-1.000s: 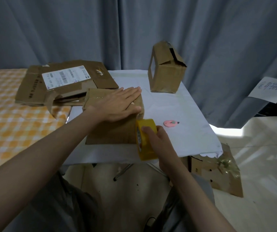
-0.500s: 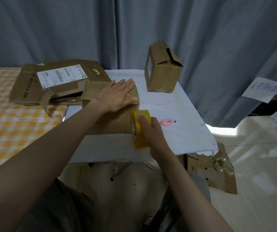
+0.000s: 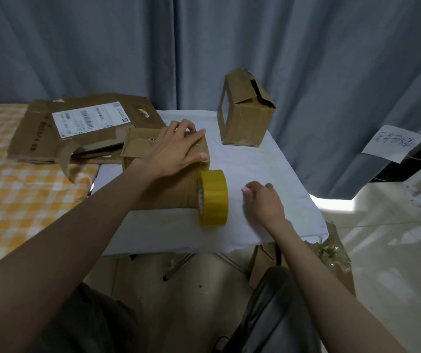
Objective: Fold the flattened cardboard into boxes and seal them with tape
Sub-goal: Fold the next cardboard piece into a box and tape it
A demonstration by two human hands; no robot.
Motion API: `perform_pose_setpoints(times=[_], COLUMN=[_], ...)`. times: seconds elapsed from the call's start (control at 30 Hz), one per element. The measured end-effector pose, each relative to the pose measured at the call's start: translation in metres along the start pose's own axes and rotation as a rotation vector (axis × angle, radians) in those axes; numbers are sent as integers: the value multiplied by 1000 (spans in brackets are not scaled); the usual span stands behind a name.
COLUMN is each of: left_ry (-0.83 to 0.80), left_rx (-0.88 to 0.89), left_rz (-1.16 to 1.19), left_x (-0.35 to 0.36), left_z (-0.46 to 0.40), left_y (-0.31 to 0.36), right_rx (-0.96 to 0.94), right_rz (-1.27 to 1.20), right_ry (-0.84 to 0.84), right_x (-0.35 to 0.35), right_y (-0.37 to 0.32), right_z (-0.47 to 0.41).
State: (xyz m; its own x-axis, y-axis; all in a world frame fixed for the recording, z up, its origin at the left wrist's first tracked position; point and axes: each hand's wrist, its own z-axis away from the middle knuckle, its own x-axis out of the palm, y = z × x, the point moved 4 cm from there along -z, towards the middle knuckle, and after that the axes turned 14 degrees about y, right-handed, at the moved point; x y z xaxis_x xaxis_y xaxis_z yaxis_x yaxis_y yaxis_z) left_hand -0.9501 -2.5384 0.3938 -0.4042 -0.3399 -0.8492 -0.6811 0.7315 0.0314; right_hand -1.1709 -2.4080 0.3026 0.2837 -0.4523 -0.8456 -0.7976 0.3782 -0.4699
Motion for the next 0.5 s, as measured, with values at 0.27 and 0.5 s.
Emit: perform_pose_setpoints(times=[0.27, 0.5], left_ry=[-178, -281], left_rx=[-55, -85], left_rz=[-5, 20], left_x=[-20, -15], left_z=[12, 25], left_y=[22, 24], right_rx=[-71, -369], right_rz=[-238, -680], right_ry=[235, 236], right_x=[-3, -66], right_y=[9, -48], right_z=[1, -2])
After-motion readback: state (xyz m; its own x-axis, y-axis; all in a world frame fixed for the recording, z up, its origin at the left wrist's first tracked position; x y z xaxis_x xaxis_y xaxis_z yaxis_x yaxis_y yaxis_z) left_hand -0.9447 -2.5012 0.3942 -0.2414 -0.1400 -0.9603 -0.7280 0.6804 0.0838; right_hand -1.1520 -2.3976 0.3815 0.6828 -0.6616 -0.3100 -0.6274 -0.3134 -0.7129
